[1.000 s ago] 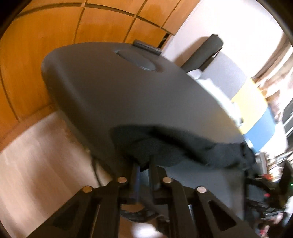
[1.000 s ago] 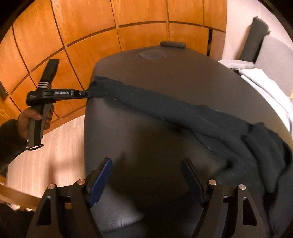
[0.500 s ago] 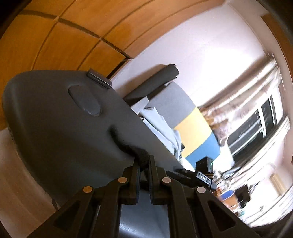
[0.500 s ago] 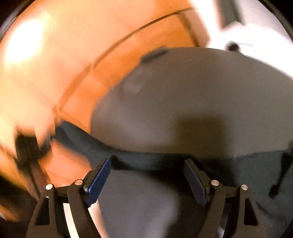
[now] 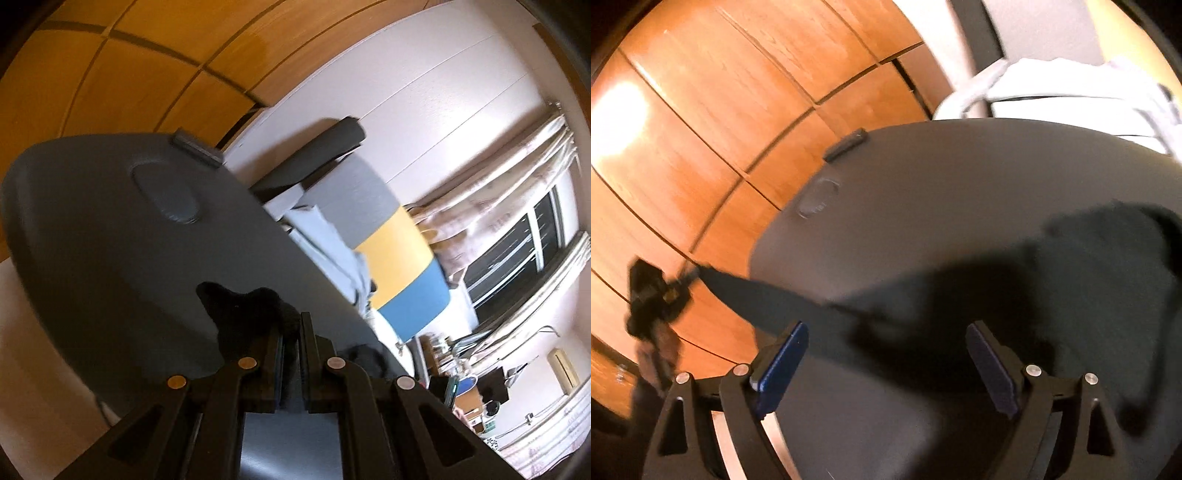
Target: Fold clothes
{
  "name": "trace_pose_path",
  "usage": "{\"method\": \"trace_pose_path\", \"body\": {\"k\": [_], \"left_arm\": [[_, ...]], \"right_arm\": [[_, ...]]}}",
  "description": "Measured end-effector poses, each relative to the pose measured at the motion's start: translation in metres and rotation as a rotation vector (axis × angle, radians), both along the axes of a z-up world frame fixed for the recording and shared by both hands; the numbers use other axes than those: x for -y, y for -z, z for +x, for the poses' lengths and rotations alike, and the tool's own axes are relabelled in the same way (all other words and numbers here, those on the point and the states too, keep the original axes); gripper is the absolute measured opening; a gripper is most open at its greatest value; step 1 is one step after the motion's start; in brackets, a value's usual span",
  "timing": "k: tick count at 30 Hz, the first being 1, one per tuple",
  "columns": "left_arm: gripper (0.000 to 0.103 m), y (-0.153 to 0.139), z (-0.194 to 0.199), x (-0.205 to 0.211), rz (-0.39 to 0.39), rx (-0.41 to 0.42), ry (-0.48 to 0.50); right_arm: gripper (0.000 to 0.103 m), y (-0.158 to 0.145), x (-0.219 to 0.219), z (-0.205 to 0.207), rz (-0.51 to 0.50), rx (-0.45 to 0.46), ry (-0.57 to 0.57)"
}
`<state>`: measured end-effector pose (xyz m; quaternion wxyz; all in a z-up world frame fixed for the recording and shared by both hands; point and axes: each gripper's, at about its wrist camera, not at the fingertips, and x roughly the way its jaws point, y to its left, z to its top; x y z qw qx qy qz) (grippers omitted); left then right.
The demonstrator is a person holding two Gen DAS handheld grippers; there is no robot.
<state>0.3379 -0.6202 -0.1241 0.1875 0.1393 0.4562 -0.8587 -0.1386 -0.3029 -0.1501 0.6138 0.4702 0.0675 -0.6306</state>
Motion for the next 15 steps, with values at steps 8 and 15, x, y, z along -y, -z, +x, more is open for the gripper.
{"method": "trace_pose_path", "body": {"k": [8,15], "left_arm": [[0.006,-0.004,-0.092,-0.055,-0.053,0.002,0.128],[0.006,-0.016,-0.211,-0.135,-0.049,-0.018,0.369]], "right_arm": [[0.098,0.005,-0.114,-0.004,0.122,-0.249,0.197],[0.103,0.024,-0.18,-0.025,0.351,-0.494,0.411]]}}
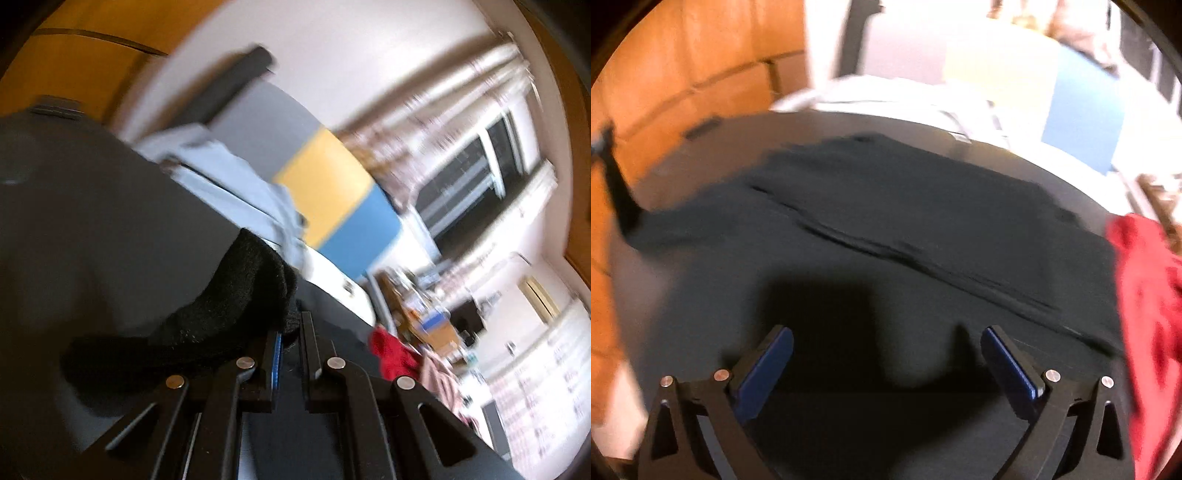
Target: Fold clothes
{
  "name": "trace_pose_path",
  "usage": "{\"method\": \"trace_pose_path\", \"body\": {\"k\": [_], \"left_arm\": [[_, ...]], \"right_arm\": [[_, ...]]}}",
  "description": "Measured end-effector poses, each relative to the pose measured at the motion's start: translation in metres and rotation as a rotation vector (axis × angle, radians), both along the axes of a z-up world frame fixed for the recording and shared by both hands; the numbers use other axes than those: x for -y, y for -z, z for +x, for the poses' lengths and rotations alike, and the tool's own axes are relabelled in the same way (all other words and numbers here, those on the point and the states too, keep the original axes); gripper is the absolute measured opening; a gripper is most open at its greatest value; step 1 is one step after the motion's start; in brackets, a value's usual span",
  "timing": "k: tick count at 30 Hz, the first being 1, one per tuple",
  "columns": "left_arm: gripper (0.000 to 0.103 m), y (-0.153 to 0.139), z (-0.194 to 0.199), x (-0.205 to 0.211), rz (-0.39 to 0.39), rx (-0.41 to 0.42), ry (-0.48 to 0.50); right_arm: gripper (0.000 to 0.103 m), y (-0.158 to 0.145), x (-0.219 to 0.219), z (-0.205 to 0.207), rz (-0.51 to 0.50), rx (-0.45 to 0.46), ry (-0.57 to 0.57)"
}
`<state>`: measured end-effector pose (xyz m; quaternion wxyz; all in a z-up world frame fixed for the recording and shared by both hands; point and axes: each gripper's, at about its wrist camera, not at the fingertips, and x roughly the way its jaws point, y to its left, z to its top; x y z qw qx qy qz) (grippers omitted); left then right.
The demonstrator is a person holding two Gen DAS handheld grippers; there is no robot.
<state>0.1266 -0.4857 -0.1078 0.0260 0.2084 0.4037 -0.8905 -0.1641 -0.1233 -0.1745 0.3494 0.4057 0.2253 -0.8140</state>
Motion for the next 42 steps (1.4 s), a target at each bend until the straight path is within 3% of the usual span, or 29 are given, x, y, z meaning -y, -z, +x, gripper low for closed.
{"method": "trace_pose_path", "body": {"k": [2,5,7,11,14,19,23,26,30,33,36,38,42], "left_arm": [[0.006,-0.01,-0.031,-0.031,-0.017,-0.019,0.075],[0.006,-0.017,-0.078,-0.078,-0.05,-0.029,0.177],[0.006,-0.011,-0.108,-0.113,-0.076,-0.014,0.236],[0.008,0.032,-0.163,-0.179,-0.116,0.125,0.343],[0.02,0.069,-0.178,-0.207,-0.135,0.254,0.383],[0.041,0.09,-0.137,-0.203,-0.11,0.265,0.329],[0.044,0.096,-0.084,-0.18,-0.167,0.275,0.211],[0.044,0.11,-0.053,-0.155,-0.182,0.329,0.12],[0.043,0.123,-0.038,-0.139,-0.113,0.289,0.097],[0.044,0.121,-0.037,-0.153,-0.191,0.275,0.121],[0.045,0.122,-0.033,-0.165,-0.292,0.265,0.124],[0.045,0.124,-0.027,-0.166,-0.305,0.247,0.116],[0.045,0.122,-0.029,-0.168,-0.299,0.219,0.1]], "right_arm": [[0.103,0.009,-0.022,-0.009,0.029,-0.027,0.067],[0.103,0.017,-0.048,-0.018,-0.1,0.029,0.101],[0.103,0.018,-0.049,-0.019,-0.128,0.035,0.104],[0.103,0.021,-0.041,-0.014,-0.105,-0.001,0.101],[0.103,0.021,-0.043,-0.016,-0.128,0.018,0.099],[0.103,0.023,-0.049,-0.017,-0.128,0.011,0.097],[0.103,0.024,-0.05,-0.017,-0.125,0.009,0.096],[0.103,0.024,-0.053,-0.017,-0.127,0.015,0.096],[0.103,0.022,-0.054,-0.018,-0.114,0.03,0.093],[0.103,0.015,-0.054,-0.021,-0.156,0.08,0.099],[0.093,0.006,-0.053,-0.029,-0.303,0.181,0.118],[0.084,0.004,-0.045,-0.031,-0.339,0.221,0.108],[0.076,0.008,-0.031,-0.03,-0.367,0.285,0.105]]}}
